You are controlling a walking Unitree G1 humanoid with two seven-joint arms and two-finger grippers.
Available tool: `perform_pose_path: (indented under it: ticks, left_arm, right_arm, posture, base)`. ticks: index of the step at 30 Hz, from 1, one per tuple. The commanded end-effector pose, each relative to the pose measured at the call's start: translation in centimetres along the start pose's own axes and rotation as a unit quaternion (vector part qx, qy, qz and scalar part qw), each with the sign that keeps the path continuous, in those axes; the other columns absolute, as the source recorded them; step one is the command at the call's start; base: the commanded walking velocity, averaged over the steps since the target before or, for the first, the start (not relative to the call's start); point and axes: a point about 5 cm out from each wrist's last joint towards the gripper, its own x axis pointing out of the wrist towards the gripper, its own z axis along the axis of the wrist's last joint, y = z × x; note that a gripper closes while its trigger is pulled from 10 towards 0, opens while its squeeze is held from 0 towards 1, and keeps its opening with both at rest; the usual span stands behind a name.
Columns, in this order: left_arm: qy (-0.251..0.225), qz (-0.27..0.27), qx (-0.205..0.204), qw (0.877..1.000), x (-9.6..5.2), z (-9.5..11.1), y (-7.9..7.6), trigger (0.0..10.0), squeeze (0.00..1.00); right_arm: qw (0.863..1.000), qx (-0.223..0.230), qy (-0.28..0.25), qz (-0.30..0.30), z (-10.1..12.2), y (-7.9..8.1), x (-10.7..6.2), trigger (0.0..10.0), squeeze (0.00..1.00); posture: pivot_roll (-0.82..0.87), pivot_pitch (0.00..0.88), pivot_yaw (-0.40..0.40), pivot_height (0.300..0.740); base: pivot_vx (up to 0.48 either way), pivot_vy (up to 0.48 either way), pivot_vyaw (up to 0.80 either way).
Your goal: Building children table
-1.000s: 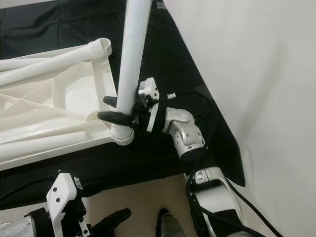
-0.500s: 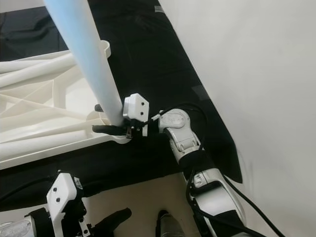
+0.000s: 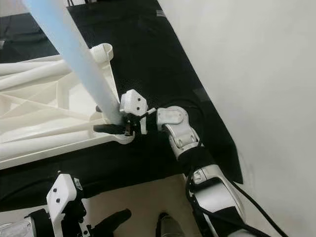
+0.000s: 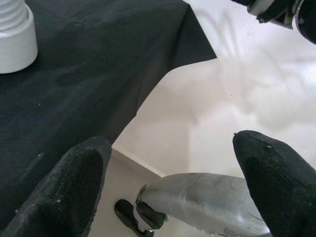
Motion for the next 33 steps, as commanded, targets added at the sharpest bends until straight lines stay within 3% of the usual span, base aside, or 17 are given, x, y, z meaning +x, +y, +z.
perform_pose_path:
  ticks: [1,9,12,18,26,28,33]
  left_arm:
    - [0.012,-0.002,-0.011,1.000,-0.1,-0.5,-0.1,10.0,0.00]
    - [0.013,-0.002,-0.011,1.000,-0.1,-0.5,-0.2,10.0,0.00]
    - [0.013,-0.003,-0.011,1.000,-0.1,-0.5,-0.3,10.0,0.00]
    - [0.013,-0.003,-0.012,1.000,-0.1,-0.5,-0.2,10.0,0.00]
    - [0.012,-0.002,-0.011,1.000,-0.2,-0.4,-0.2,10.0,0.00]
    - [0.012,-0.002,-0.010,1.000,-0.2,-0.4,-0.2,10.0,0.00]
    - [0.012,-0.002,-0.010,1.000,-0.2,-0.4,-0.1,10.0,0.00]
  right_arm:
    - [0.991,0.122,0.050,-0.022,-4.4,1.3,-0.7,10.0,0.00]
    - [0.983,0.169,0.027,-0.060,-5.2,1.1,-0.7,10.0,0.00]
    - [0.974,0.208,0.021,-0.086,-5.8,1.1,-0.9,10.0,0.00]
    - [0.970,0.222,0.025,-0.101,-6.0,1.0,-1.0,10.0,0.00]
    - [0.984,0.153,0.053,-0.076,-6.4,1.8,-1.1,10.0,0.00]
    - [0.990,0.103,0.070,-0.073,-6.4,1.8,-1.2,10.0,0.00]
    - [0.991,0.042,0.123,-0.043,-6.9,2.2,-1.4,10.0,0.00]
  posture:
    - [0.04,0.317,-0.015,0.740]
    - [0.04,0.312,-0.014,0.740]
    - [0.04,0.318,-0.010,0.740]
    - [0.04,0.318,-0.010,0.740]
    - [0.05,0.328,-0.011,0.740]
    - [0.05,0.329,-0.011,0.740]
    - [0.05,0.331,-0.012,0.740]
  base:
    - [0.000,0.000,0.00]
    - [0.000,0.000,0.00]
    - [0.000,0.000,0.00]
    - [0.000,0.000,0.00]
    - [0.000,0.000,0.00]
    - [0.000,0.000,0.00]
    - [0.000,0.000,0.00]
